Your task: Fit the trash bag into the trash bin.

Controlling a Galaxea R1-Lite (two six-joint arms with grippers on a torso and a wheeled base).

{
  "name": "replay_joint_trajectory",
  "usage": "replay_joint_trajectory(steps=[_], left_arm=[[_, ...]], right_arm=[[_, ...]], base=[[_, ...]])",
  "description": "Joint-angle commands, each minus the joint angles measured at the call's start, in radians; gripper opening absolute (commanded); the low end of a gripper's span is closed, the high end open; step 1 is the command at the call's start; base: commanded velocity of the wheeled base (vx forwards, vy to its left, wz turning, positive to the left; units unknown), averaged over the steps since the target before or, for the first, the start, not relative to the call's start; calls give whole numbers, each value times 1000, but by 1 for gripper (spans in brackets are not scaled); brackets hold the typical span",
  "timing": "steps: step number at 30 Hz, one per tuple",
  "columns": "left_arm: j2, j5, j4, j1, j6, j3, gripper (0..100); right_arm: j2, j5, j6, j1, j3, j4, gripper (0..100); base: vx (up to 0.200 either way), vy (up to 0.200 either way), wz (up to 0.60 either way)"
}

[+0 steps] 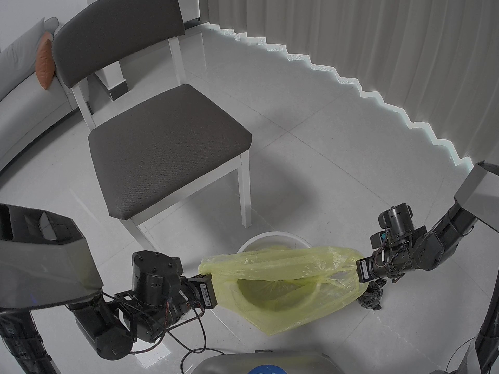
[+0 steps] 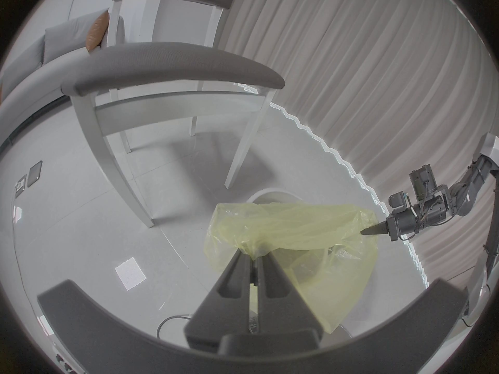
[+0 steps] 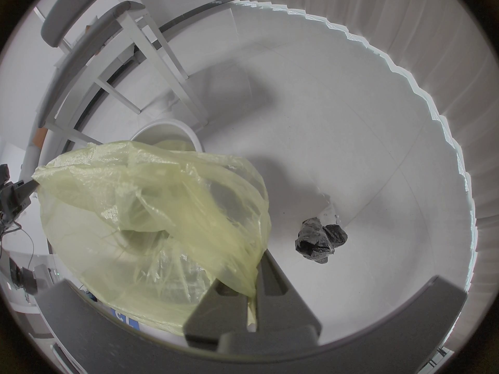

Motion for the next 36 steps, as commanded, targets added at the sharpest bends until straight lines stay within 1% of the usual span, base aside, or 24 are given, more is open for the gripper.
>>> replay_joint_trajectory(steps=[1, 3, 10, 18, 24, 31, 36], left_arm=[[-53, 2, -7, -13, -1, 50, 0], [-61, 4, -8, -25, -2, 65, 0], [-72, 2, -8, -28, -2, 84, 0], [7, 2, -21, -21, -2, 68, 0], [132, -7, -96, -1, 2, 25, 0], [200, -50, -101, 41, 2, -56, 0], [243, -59, -105, 44, -1, -100, 0]], right_arm=[[-46, 0, -2, 17, 39, -1, 0], [-52, 0, -2, 25, 52, -2, 0], [-46, -1, -4, 53, 85, -5, 0], [-4, -1, 2, 56, 68, -14, 0], [92, -1, 7, 54, -5, -17, 0], [158, -1, 9, 28, -103, -14, 0], [186, 0, 9, 7, -153, -8, 0]], base=[[0, 0, 0], [0, 0, 0], [0, 0, 0], [0, 0, 0], [0, 0, 0], [0, 0, 0], [0, 0, 0]])
